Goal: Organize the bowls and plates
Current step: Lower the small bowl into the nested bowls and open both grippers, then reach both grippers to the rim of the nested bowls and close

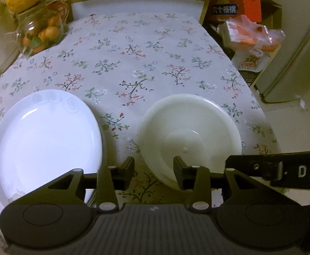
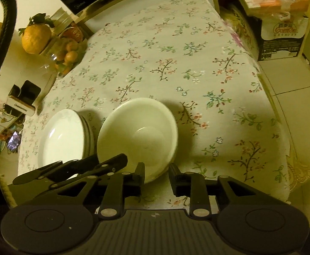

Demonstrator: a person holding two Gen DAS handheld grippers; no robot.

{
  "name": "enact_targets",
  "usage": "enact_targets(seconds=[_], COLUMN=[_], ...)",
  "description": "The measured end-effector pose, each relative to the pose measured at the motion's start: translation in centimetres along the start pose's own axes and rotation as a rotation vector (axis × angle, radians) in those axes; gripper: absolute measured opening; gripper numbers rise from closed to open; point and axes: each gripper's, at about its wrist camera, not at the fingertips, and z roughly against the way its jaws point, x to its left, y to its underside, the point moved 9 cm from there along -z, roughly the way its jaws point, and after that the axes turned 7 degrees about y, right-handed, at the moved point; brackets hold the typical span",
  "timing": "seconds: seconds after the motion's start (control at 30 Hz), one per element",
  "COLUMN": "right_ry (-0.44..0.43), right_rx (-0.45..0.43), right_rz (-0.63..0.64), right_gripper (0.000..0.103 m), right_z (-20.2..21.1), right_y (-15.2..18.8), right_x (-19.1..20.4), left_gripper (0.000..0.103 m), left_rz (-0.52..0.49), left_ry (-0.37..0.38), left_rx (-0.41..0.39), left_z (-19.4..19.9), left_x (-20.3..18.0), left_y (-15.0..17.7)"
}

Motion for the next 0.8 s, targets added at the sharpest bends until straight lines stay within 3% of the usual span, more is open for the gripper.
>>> enact_targets(seconds=[0.23,0.43,0.63,0.7,0.8], right_ry=[0.001,0.024,0.054,0.059,0.064], right_rx=[-0.051,-0.162,-0.219,-0.233,-0.259], right_rz=[0.007,0.105,0.169,0.188,0.195], right_gripper=[0.033,0.042,0.062,0.072,0.087], right_z=[1.1,3.4,4.3,4.5,5.0], right_y=[-0.8,-1.5,-0.4,0.1,0.2], right_x=[-0.1,0.7,0.9,0.9,0.8], left_gripper=[0.042,0.042,0.043,0.049,0.067], left_rz=[0.032,0.066,0.092,0.087,0.082], left_ry=[0.022,0.035,0.030,0.023,0.009], left_rx=[-0.037,-0.086,-0.129,-0.153,-0.173], left_z=[1.4,3.3,5.1,5.8,6.0], left_x=[0.3,0.2,0.4,0.5,0.7], left_y=[-0.6,-0.6,0.3,0.2,-0.1])
